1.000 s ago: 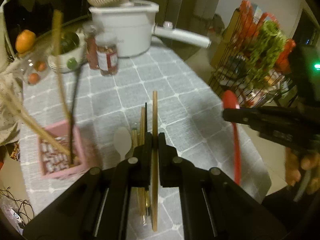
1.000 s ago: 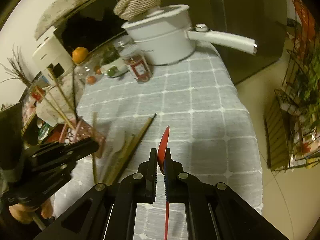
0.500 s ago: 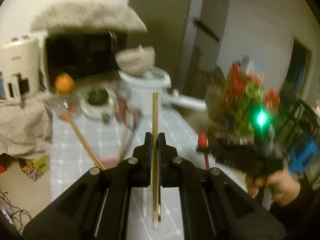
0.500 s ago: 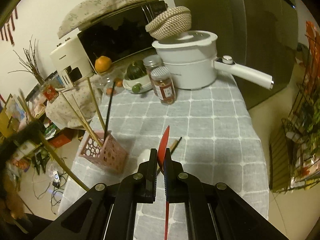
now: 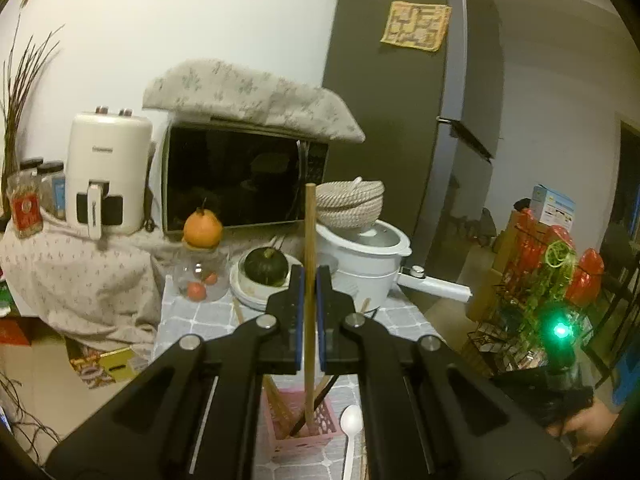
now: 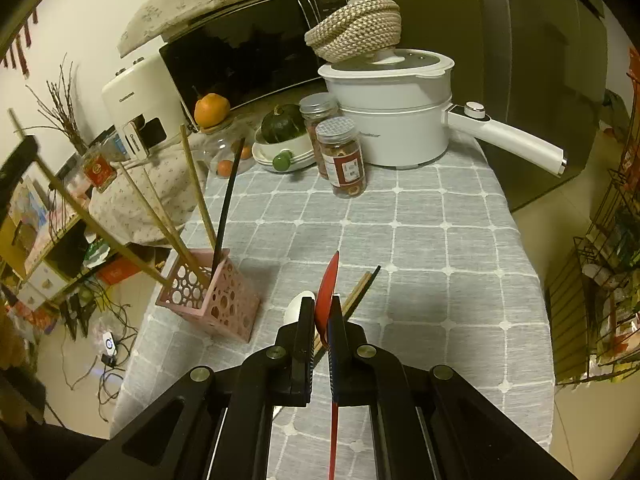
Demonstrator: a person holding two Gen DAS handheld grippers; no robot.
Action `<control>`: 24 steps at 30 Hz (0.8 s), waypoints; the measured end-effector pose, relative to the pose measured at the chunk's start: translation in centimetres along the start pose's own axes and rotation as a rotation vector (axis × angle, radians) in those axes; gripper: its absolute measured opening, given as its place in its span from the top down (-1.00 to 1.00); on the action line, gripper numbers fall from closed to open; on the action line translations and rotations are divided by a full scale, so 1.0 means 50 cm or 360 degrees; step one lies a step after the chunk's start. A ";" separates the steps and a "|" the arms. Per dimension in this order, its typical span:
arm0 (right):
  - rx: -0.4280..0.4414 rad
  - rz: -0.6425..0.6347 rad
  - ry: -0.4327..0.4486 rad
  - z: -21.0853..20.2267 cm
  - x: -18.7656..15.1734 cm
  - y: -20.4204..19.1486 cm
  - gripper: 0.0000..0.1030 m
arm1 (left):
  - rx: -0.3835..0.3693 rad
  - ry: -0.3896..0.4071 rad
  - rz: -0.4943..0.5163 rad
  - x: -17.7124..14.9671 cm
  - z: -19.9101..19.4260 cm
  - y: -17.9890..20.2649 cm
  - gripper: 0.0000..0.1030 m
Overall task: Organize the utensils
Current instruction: 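Lift the chopstick with the left tool and drop it into the pink holder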
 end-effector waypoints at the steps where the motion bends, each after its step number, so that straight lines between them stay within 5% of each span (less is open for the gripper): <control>1: 0.0000 -0.0001 0.0004 0.000 -0.001 -0.001 0.89 | 0.0009 0.0006 0.0001 -0.004 0.001 -0.002 0.88; 8: 0.0011 -0.0022 0.0097 -0.019 0.004 -0.014 0.89 | 0.0051 0.0007 0.0076 -0.042 0.037 -0.003 0.88; 24: 0.0151 -0.0100 0.0536 -0.069 0.057 -0.117 0.89 | 0.0052 -0.0377 -0.0007 -0.113 0.137 -0.040 0.88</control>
Point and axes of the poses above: each gripper's, at about its wrist camera, not at the fingertips, and z roughly the way its jaws point, y to its right, x to its top, the point moved 1 cm from there along z, roughly the way its jaws point, and after that the axes turned 3 degrees about -y, right-handed, at the moved point
